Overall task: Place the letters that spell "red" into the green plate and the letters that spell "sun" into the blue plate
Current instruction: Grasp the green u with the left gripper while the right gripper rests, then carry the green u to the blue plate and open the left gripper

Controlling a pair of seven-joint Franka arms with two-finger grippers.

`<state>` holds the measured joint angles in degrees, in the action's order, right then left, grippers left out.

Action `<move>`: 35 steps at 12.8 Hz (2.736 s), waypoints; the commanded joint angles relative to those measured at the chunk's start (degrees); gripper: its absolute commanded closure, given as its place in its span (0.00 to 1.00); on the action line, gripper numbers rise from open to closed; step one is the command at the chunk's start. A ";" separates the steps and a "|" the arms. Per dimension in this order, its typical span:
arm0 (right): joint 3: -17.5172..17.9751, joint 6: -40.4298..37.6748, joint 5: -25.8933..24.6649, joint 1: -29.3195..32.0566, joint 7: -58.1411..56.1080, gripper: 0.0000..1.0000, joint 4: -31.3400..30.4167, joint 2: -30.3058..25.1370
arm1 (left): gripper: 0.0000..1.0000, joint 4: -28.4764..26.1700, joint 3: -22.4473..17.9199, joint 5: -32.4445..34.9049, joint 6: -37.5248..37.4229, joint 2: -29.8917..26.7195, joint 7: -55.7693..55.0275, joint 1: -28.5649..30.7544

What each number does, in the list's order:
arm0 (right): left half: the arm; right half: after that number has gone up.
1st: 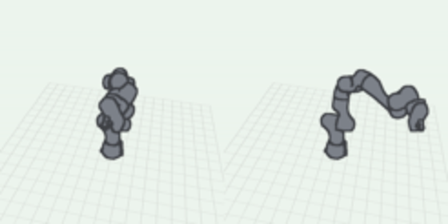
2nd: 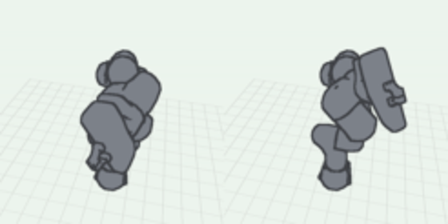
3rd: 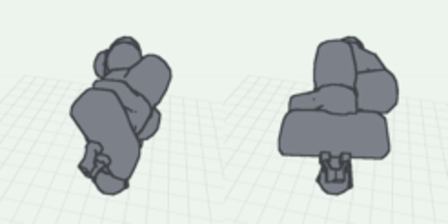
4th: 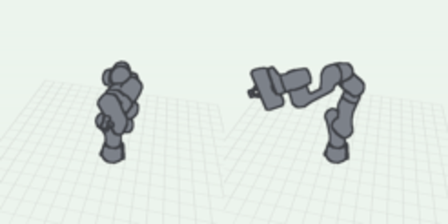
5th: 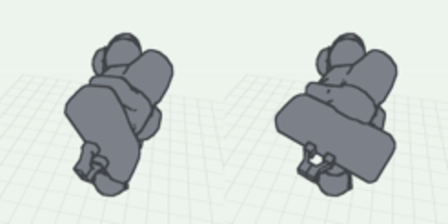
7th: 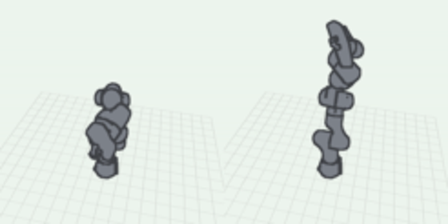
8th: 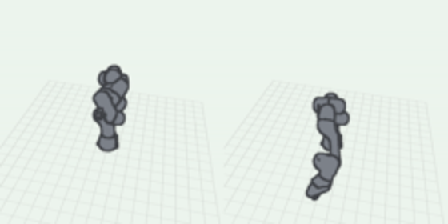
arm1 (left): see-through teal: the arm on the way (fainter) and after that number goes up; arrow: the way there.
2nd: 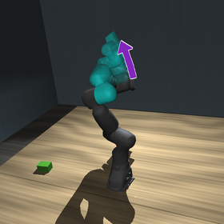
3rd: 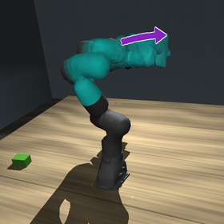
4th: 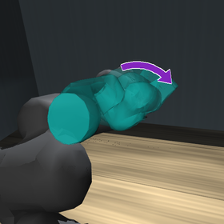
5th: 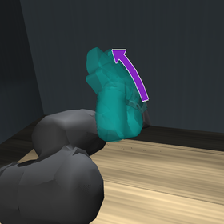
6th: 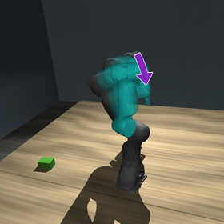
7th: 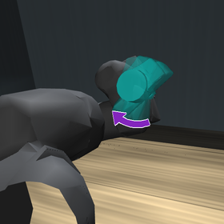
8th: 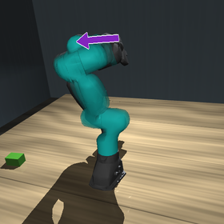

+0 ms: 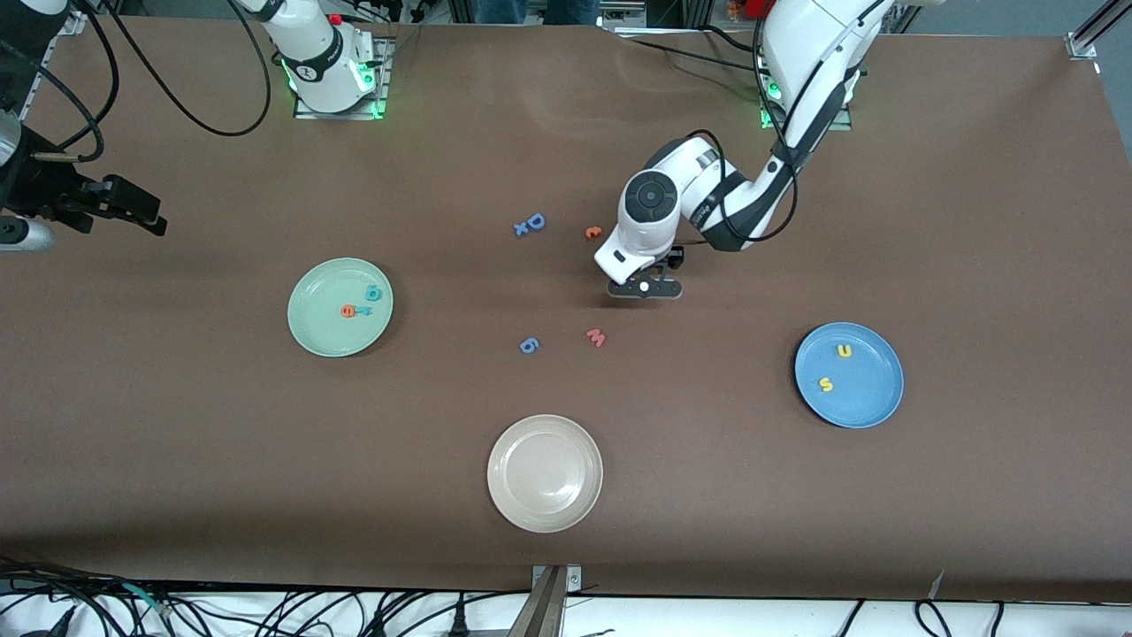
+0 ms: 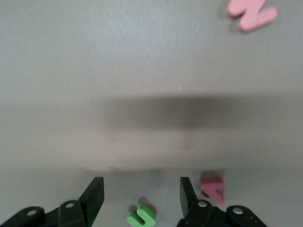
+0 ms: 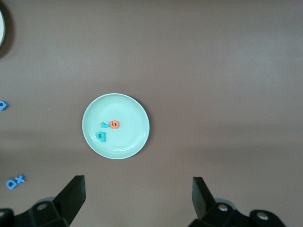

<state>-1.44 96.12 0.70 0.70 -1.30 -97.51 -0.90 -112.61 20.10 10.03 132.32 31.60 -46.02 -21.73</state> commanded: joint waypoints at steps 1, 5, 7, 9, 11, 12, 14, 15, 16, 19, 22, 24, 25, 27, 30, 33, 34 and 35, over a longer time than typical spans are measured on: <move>1.36 0.74 1.22 3.16 -4.40 0.00 -1.64 -1.22 | 0.27 -4.62 0.99 1.21 0.39 -3.29 -1.18 0.19; 1.97 -1.28 1.32 4.05 -3.71 0.00 0.12 0.02 | 0.26 -7.26 1.96 1.48 3.37 -3.56 -1.18 0.28; 2.06 -1.20 0.80 2.65 -3.62 0.00 0.74 0.02 | 0.27 -9.37 2.40 1.48 7.41 -3.47 -1.27 0.63; 2.23 -1.02 0.70 2.46 -1.00 0.00 0.91 0.02 | 0.27 -9.64 2.40 1.48 8.04 -3.38 -1.18 0.72; 2.41 -0.76 0.88 1.59 3.92 0.00 0.92 0.11 | 0.29 -9.64 2.40 1.48 8.04 -3.38 -1.27 0.72; 2.41 -0.50 0.97 1.15 4.03 0.00 0.92 0.37 | 0.30 -10.08 2.40 1.48 8.04 -3.38 -1.18 0.72; 2.32 -0.14 1.05 1.06 4.55 0.00 1.00 0.55 | 0.37 -10.17 2.40 1.48 8.04 -3.38 -1.27 0.72; 2.32 -0.23 1.06 1.06 4.73 0.00 1.00 0.55 | 0.41 -10.34 2.40 1.48 8.04 -3.38 -1.27 0.72; 2.32 -0.23 1.23 1.06 4.64 0.00 1.00 0.55 | 0.45 -10.34 2.40 1.48 8.04 -3.38 -1.27 0.72; 2.32 -0.58 1.14 1.06 4.73 0.00 0.92 0.55 | 0.58 -10.34 2.40 1.39 8.04 -3.38 -1.27 0.72; 2.32 -0.49 1.14 1.06 4.64 0.00 0.92 0.46 | 0.64 -10.34 2.40 1.39 8.04 -3.21 -1.18 0.72; 2.32 -0.41 1.14 0.97 4.64 0.00 0.92 0.55 | 0.68 -10.26 2.40 1.39 8.04 -3.12 -1.18 0.72; 2.32 -0.40 1.14 0.88 4.64 0.00 0.92 0.55 | 0.70 -10.17 2.40 1.39 8.04 -3.03 -1.18 0.72; 2.32 -0.49 1.14 0.79 4.64 0.00 0.92 0.55 | 0.74 -9.65 2.40 1.39 7.52 -3.12 -0.75 1.68; 2.32 -0.49 1.23 0.79 4.73 0.00 0.92 0.55 | 0.76 -7.02 2.40 1.48 5.34 -3.38 0.31 4.75; 2.32 -0.49 1.23 0.79 4.73 0.00 0.92 0.55 | 0.76 0.35 2.49 0.95 -4.49 -3.12 7.14 9.93; 2.32 -0.49 1.23 0.79 4.73 0.00 0.92 0.55 | 0.76 3.16 2.49 0.87 -8.62 -3.12 10.91 12.56; 2.32 -0.49 1.23 0.79 4.73 0.00 0.92 0.55 | 0.76 5.80 2.40 -0.53 -12.14 -3.03 15.73 15.63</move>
<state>0.94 96.12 1.19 1.72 2.53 -97.62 -0.69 -111.01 21.94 10.03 126.31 29.04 -37.08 -10.65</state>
